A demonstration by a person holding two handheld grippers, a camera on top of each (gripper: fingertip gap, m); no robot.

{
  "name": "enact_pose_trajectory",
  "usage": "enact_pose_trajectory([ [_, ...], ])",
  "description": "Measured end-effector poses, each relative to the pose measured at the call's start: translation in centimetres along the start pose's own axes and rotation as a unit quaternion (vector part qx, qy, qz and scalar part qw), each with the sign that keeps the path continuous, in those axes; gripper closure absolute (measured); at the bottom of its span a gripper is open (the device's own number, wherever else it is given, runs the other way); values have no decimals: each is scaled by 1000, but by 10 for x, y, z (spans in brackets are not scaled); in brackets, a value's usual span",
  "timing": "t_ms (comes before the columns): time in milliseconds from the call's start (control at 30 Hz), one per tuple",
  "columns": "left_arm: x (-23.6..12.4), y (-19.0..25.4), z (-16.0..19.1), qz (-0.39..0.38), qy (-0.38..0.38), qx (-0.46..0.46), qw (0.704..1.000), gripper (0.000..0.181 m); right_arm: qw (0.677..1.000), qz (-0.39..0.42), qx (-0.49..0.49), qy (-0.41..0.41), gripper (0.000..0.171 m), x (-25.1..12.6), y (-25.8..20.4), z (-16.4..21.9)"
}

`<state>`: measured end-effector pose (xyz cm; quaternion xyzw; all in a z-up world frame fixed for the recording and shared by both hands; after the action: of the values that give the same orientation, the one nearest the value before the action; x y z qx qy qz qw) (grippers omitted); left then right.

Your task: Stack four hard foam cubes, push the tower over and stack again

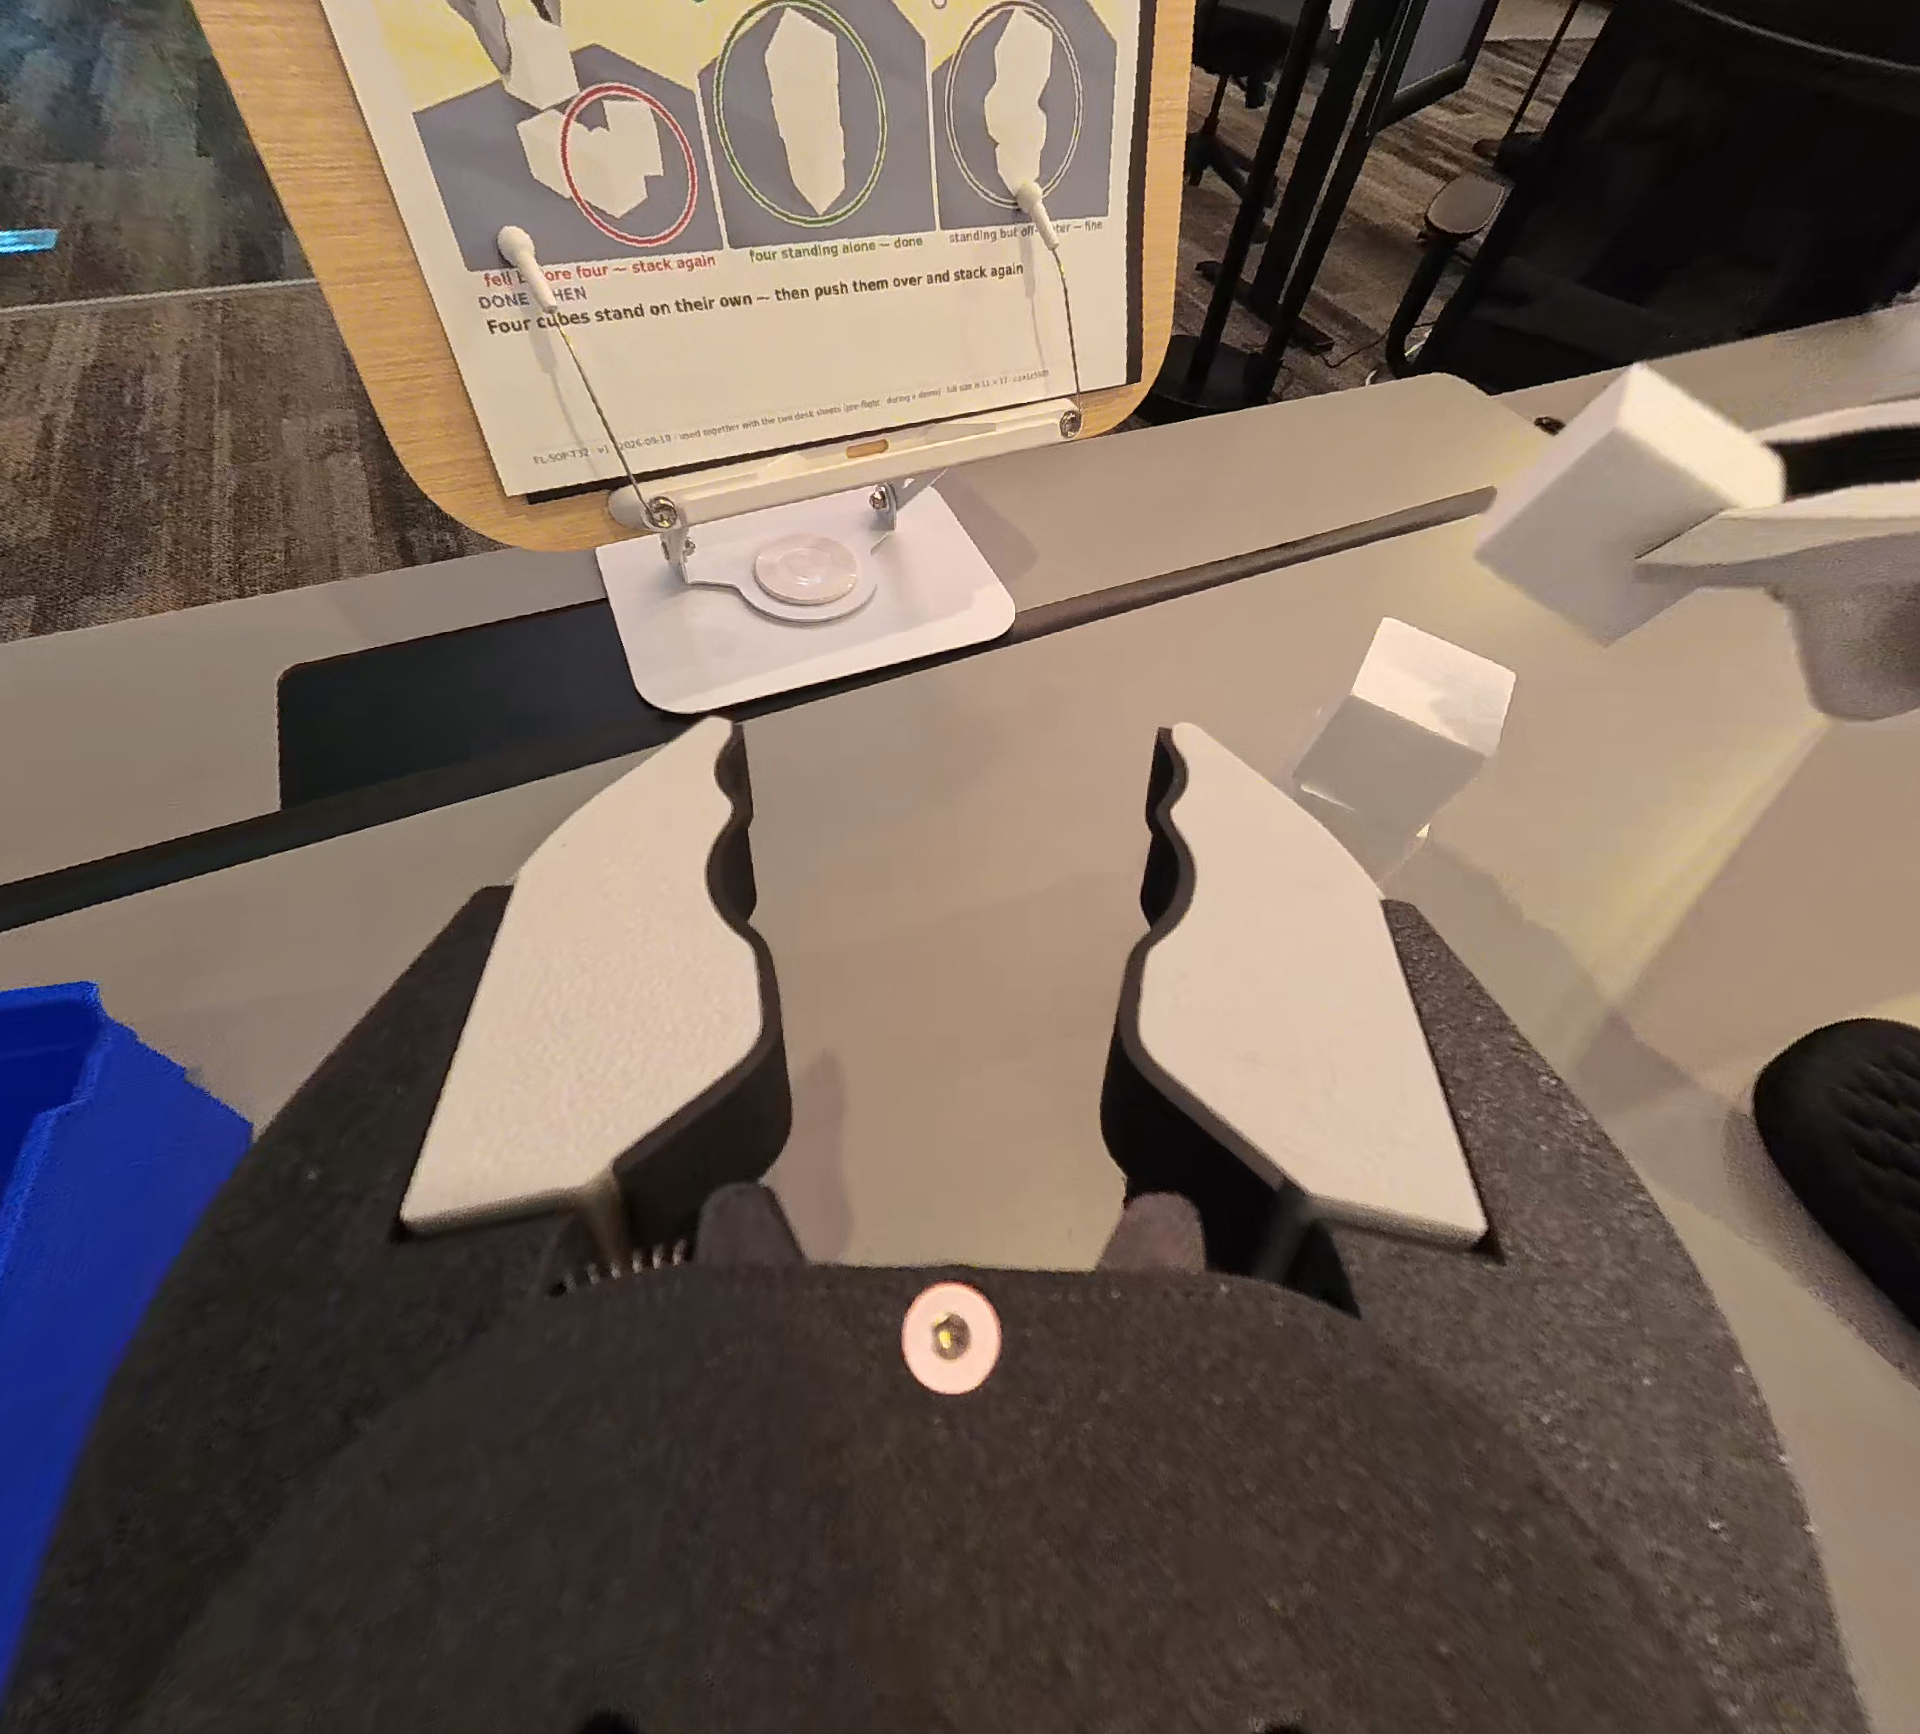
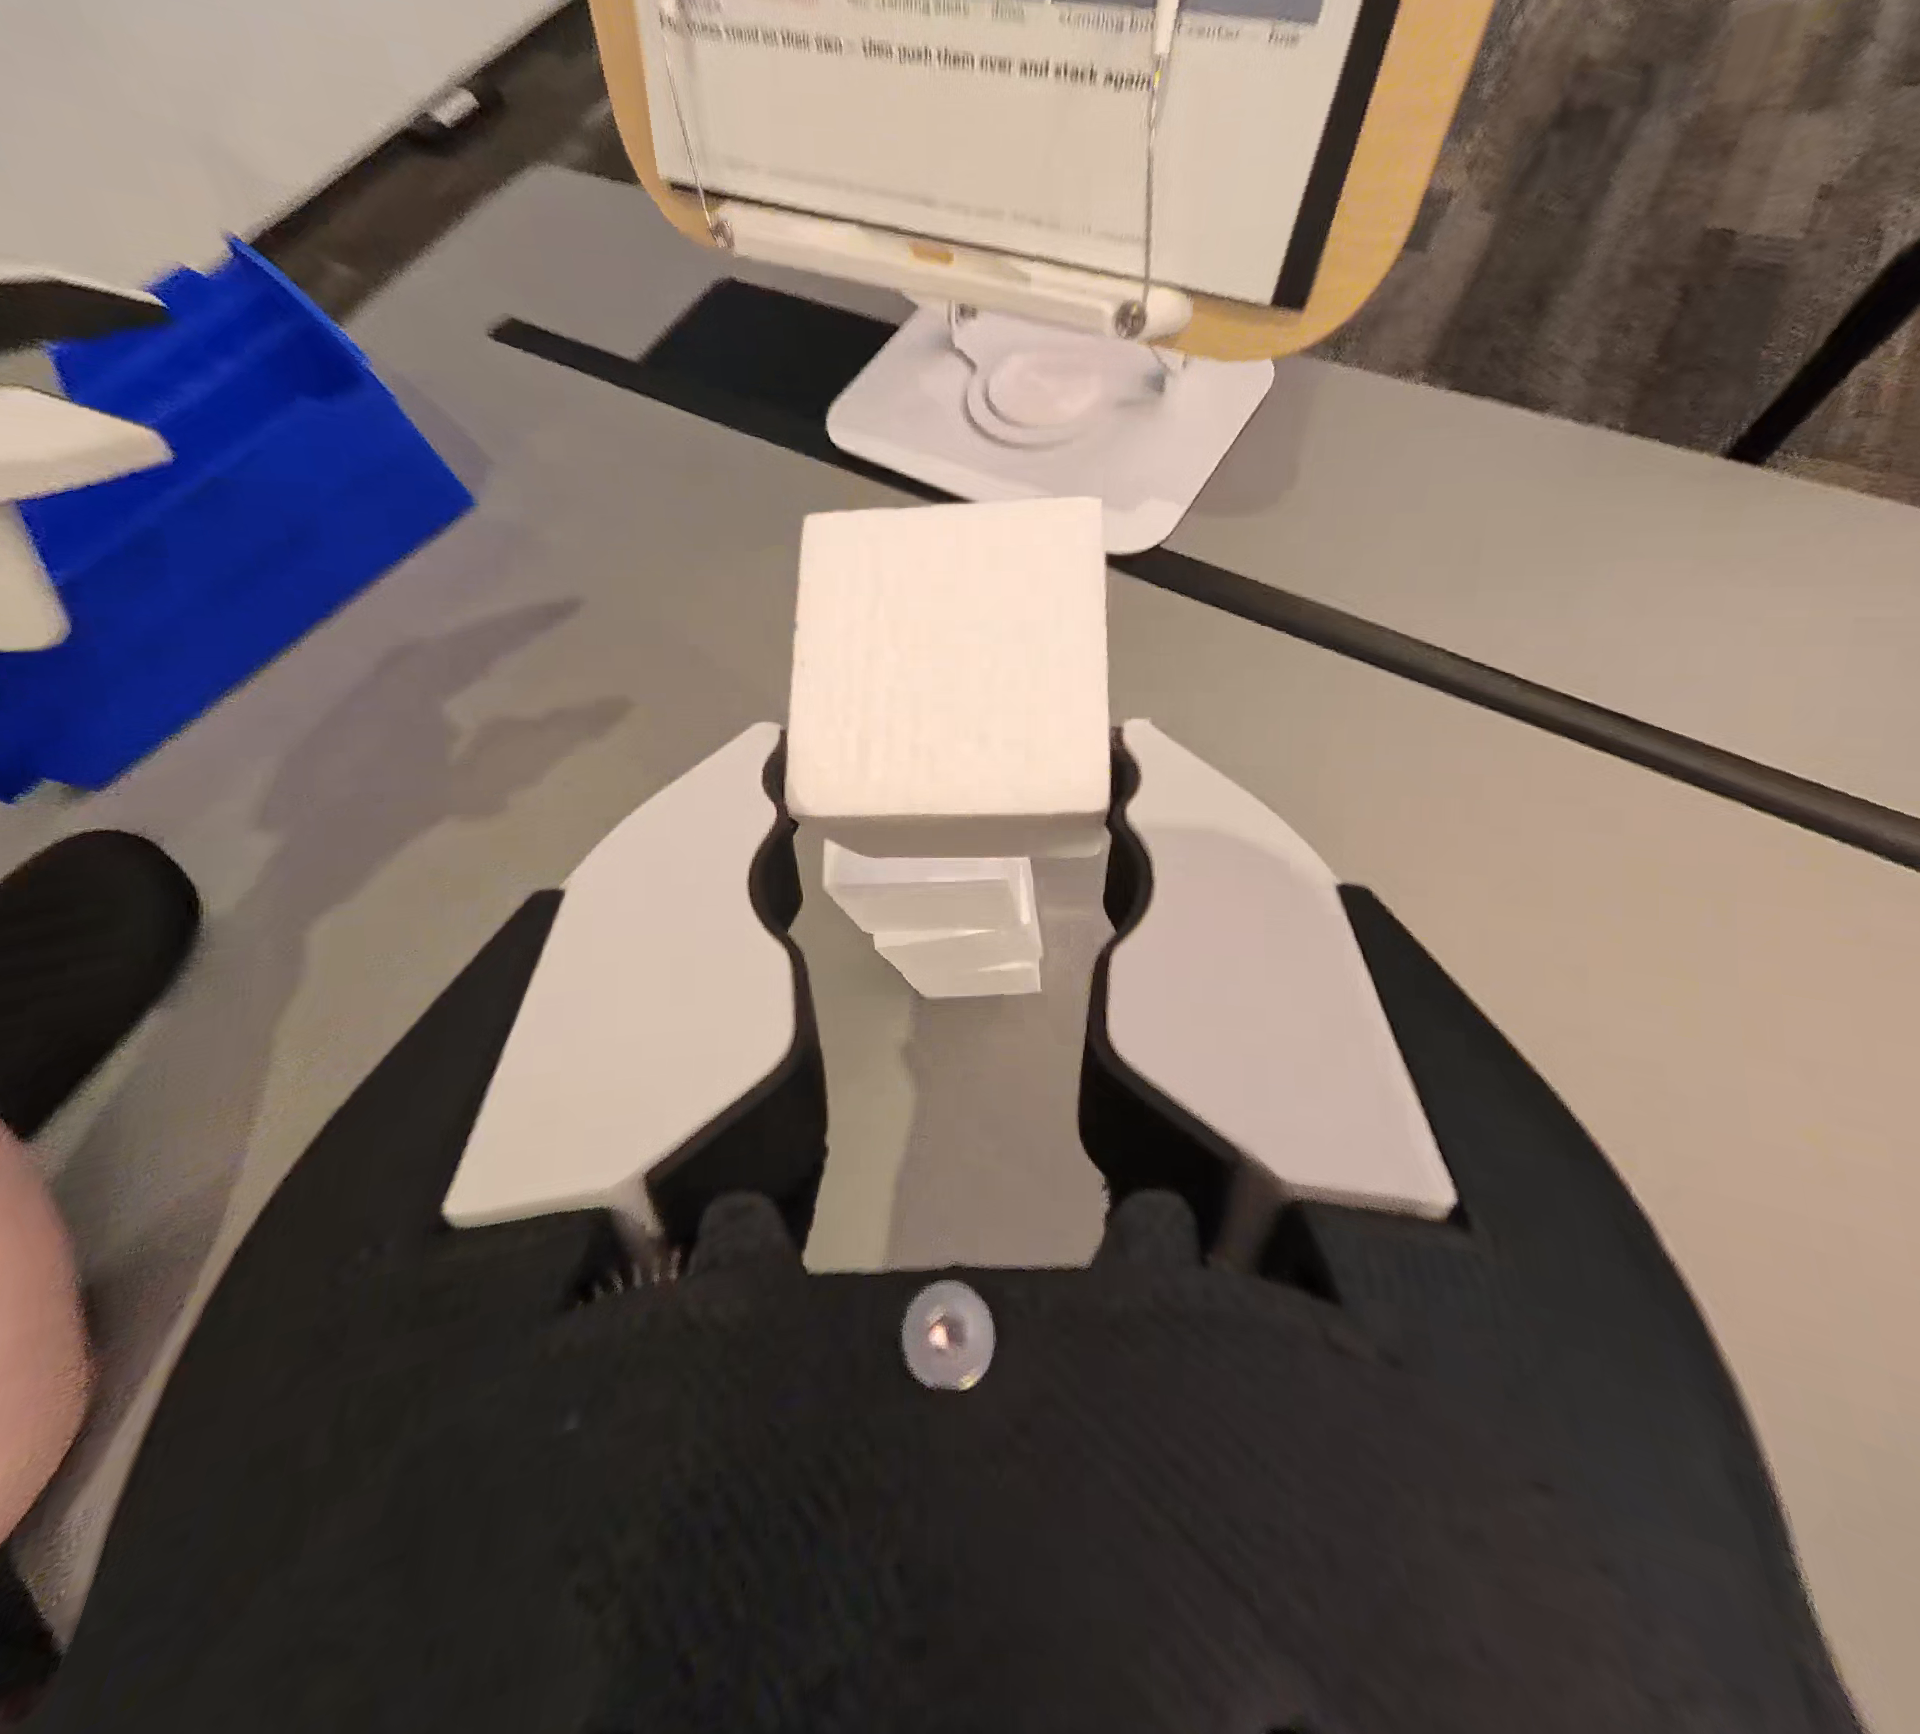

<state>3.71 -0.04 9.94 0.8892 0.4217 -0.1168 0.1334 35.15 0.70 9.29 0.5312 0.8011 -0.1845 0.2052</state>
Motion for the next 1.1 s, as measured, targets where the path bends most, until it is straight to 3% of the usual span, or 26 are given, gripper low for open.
enact_pose_trajectory([
  [267, 4, 0, 1, 6, -6, -2, 1000, 109, 996, 32, -65, -51, 113, 22, -30, 11],
  [700, 7, 5, 0, 11, -7, 4, 1000, 110, 995, 34, -64, -70, 113, 29, -29, 16],
  [967, 8, 6, 0, 10, -8, 5, 1000, 110, 995, 31, -76, -55, 107, 27, -27, 14],
  [1100, 7, 5, 0, 7, -7, 5, 1000, 110, 993, -14, -114, 14, 102, -1, -23, -1],
])
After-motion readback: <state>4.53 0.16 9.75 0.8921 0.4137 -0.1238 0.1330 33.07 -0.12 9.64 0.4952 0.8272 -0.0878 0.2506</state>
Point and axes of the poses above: each gripper's, where its closed fingertips meet, x out along the fingers, z out of its underside, y = z × x across the jaws, the point moved 9 cm from there along -x, back along the fingers, and after that the axes turned 9 degrees about z, right-handed, at the moved point
